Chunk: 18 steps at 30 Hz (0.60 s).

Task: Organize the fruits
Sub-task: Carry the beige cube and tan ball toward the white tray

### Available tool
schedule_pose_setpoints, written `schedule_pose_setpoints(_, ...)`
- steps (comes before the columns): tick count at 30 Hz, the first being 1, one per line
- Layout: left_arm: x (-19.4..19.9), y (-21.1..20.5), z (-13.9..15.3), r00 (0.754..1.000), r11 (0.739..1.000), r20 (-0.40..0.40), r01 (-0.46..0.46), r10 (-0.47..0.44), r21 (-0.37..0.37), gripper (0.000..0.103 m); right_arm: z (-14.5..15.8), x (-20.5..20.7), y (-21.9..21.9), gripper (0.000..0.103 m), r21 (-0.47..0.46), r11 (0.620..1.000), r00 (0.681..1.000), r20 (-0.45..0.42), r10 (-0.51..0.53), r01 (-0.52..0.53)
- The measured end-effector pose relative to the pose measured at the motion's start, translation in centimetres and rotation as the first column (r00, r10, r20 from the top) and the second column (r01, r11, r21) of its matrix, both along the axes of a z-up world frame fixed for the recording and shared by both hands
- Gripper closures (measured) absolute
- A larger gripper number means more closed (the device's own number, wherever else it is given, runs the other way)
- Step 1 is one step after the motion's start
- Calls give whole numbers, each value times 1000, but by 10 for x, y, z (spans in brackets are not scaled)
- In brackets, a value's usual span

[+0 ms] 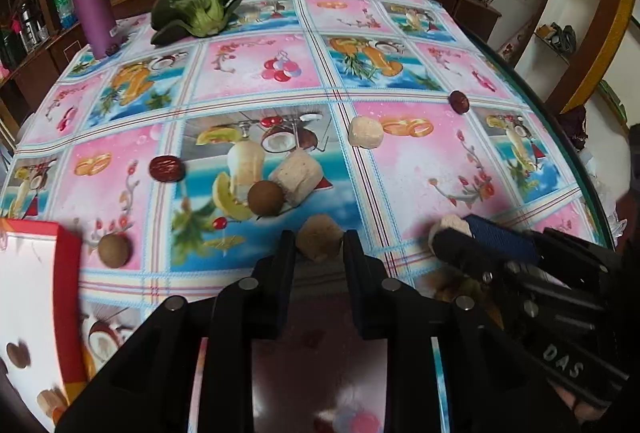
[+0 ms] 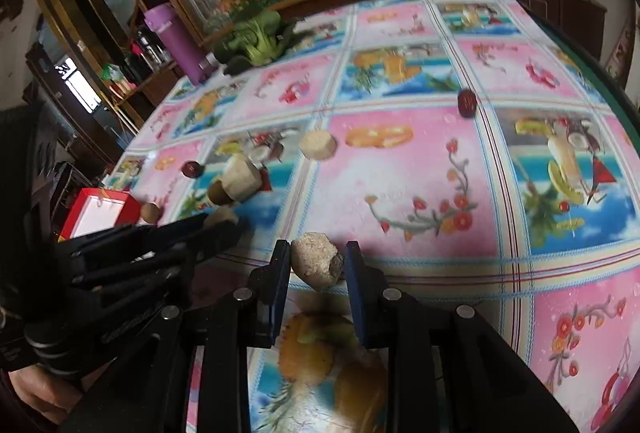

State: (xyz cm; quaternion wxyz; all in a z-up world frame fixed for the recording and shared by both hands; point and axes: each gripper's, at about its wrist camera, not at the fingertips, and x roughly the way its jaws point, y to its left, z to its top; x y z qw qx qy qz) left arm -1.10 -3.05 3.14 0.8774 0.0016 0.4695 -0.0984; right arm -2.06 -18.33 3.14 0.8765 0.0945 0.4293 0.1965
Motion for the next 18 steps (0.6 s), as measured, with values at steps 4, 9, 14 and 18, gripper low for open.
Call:
schedule_pose_setpoints(4, -25, 9, 17, 999, 1000, 50, -14, 14, -9, 77, 9, -7, 3, 77, 19, 1000, 998, 66, 16, -17)
schedule_pose_setpoints(9, -67, 20, 38, 993, 999, 114, -20, 23, -33, 77, 16, -12, 7, 77, 58, 998, 994, 102, 30, -36)
schedule_pose_setpoints(14, -105, 42, 54, 985, 998, 167, -31, 40, -58, 77, 27, -21, 32, 77, 105, 991, 993, 92, 72, -82)
schedule_pose_setpoints(18, -130, 80, 62, 976, 992, 189, -89, 105, -92, 77, 43, -32, 75, 77, 85, 981, 979, 114, 166, -177)
